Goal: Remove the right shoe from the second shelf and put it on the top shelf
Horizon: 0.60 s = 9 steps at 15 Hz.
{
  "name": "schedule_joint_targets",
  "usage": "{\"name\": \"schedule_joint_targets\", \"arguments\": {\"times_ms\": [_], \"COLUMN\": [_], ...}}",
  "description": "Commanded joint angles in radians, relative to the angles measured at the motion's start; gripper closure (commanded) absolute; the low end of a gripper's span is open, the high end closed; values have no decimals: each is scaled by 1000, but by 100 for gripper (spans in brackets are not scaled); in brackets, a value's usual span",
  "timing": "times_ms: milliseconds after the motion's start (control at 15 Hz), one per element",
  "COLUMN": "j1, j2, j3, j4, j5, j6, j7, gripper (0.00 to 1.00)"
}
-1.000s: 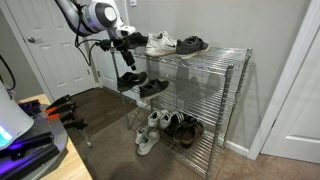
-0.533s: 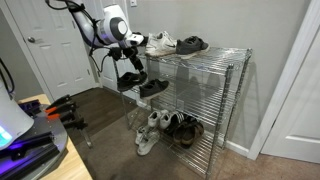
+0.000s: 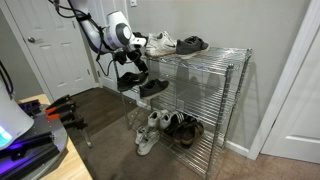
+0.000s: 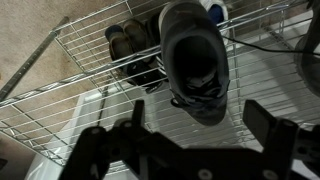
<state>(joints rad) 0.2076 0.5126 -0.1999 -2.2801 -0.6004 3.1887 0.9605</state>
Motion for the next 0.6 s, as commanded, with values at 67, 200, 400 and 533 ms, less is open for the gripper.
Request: {"name": "schedule_joint_targets", "arguments": {"times_ms": [67, 200, 400, 533], "j1": [1, 2, 21, 101], "j2": [2, 2, 29, 66], "j3": [-2, -3, -9, -72], "j4": [2, 2, 20, 48], "j5": [0, 0, -8, -16], "j6": [0, 0, -10, -24], "j7": [0, 0, -5, 16], "gripper": [0, 0, 0, 0]}}
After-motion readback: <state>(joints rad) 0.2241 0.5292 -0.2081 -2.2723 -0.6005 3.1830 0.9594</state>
